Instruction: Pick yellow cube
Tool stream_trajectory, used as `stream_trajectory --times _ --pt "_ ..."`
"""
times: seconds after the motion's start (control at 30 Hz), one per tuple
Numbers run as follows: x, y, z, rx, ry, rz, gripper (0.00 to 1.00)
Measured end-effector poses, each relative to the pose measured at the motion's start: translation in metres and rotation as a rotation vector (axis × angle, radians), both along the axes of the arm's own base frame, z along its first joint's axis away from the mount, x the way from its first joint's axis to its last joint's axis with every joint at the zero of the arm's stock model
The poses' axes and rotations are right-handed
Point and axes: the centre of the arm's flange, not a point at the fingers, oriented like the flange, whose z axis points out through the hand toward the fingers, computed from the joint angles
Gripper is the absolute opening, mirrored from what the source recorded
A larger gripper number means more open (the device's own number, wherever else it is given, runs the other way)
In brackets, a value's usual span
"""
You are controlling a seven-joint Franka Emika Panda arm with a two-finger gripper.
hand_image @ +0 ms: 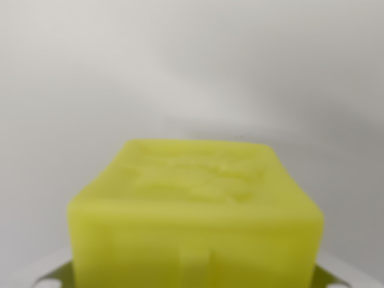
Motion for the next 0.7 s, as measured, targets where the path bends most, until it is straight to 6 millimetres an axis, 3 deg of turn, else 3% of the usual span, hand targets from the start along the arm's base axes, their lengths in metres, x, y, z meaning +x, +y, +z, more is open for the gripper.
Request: stream_trajectory --times 0.7 --pt "0.0 0.0 0.052 0.0 0.0 0.0 0.0"
